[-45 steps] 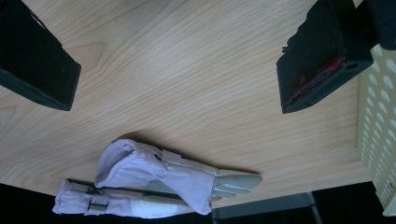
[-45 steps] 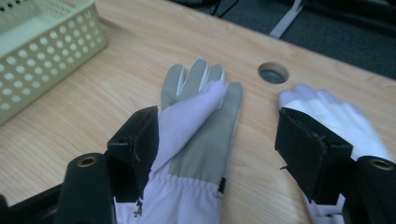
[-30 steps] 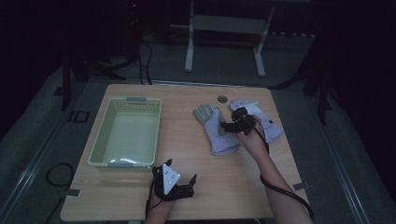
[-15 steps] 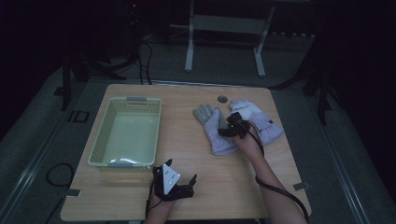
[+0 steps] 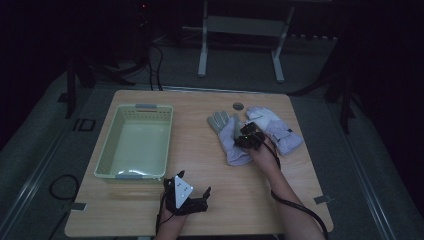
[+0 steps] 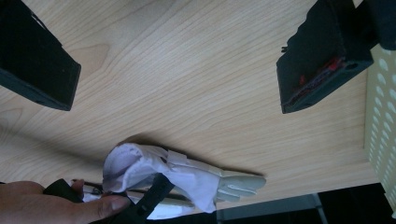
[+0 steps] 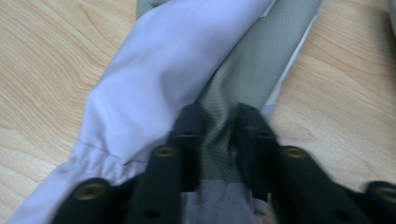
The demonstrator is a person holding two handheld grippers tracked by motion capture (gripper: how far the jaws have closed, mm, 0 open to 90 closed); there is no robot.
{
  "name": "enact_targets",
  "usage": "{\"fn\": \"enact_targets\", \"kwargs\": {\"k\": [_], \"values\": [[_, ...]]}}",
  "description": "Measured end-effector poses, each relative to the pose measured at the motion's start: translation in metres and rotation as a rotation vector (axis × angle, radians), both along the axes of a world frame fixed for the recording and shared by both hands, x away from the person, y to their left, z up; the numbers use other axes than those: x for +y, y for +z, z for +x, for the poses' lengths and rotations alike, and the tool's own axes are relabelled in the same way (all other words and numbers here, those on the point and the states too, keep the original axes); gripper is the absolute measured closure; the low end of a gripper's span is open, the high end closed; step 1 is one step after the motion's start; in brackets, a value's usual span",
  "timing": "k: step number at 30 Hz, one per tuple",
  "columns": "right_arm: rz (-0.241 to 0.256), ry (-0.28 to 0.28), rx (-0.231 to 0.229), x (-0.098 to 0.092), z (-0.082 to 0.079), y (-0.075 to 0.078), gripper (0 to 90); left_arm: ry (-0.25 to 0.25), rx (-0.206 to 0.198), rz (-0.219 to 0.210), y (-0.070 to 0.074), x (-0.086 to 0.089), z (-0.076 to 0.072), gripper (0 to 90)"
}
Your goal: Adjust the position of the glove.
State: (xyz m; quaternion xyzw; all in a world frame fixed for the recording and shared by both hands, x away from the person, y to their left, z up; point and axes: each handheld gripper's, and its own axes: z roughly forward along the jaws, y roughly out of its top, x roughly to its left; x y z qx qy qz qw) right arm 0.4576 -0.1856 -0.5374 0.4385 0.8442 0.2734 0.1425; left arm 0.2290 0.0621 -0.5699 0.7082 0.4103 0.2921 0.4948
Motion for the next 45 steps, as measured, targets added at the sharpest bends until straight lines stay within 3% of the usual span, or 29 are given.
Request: {"fn": "enact_targets", "kwargs": {"k": [3,7,17,22,26,27,32,34,45], "values": [[-0.004,-0.025,-0.019,0.005,-0.004,0.001,83.3,0.000,0.001,-0.001,0.000,0.000,0.000,0.0],[0.100,-0.099,-0.014,0.006,-0.012,0.010,86.2,0.000,0.005,-0.005,0.000,0.000,0.000,0.0],[0.248,-0.188,-0.083,0.011,-0.046,0.046,86.3,0.004,0.000,-0.011,0.000,0.000,0.000,0.0],[0.274,-0.204,-0.116,0.012,-0.070,0.057,86.3,0.004,0.001,-0.009,0.000,0.000,0.000,0.0],[0.301,-0.205,-0.117,0.011,-0.085,0.059,86.3,0.005,0.002,-0.008,0.000,0.000,0.000,0.0],[0.298,-0.194,-0.130,0.013,-0.096,0.059,86.2,0.005,0.003,-0.006,0.000,0.000,0.000,0.0],[0.286,-0.210,-0.127,0.014,-0.105,0.048,86.2,0.005,0.001,-0.006,0.000,0.000,0.000,0.0],[0.307,-0.223,-0.103,0.014,-0.105,0.039,86.2,0.004,0.001,-0.004,0.000,0.000,0.000,0.0],[0.215,-0.230,-0.047,0.024,-0.095,0.000,84.9,0.001,0.000,-0.003,0.000,0.000,0.000,0.0]]}}
